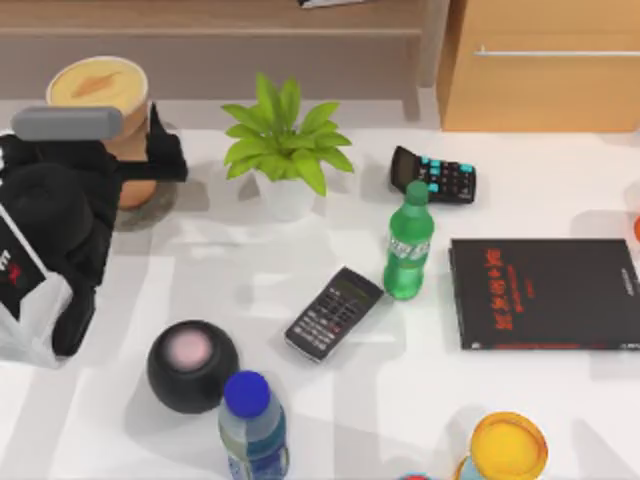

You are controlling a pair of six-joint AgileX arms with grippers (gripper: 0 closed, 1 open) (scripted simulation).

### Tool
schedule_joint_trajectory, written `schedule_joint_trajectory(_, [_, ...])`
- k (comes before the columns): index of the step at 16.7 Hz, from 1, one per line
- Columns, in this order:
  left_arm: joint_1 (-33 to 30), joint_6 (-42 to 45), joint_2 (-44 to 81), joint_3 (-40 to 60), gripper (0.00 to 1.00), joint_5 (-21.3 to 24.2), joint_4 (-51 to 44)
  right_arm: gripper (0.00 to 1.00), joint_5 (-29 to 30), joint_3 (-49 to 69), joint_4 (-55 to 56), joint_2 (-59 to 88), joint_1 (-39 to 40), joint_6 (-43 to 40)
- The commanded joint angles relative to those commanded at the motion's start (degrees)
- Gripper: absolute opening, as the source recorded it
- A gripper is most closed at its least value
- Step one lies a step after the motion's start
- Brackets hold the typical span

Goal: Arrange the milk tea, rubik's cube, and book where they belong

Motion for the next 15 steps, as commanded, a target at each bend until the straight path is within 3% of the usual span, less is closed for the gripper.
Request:
schedule_joint_trajectory(8, [-0.99,0.03,-2.32,-7.11,1.0,-1.02,4.8,1.0,0.0,0.0,0.0,0.0,0.0,0.0])
schedule_joint_trajectory(15, [-0.89,0.06,-6.12,-8.07,1.0,-1.15,1.65,1.0,0.0,0.0,0.0,0.0,0.0,0.0])
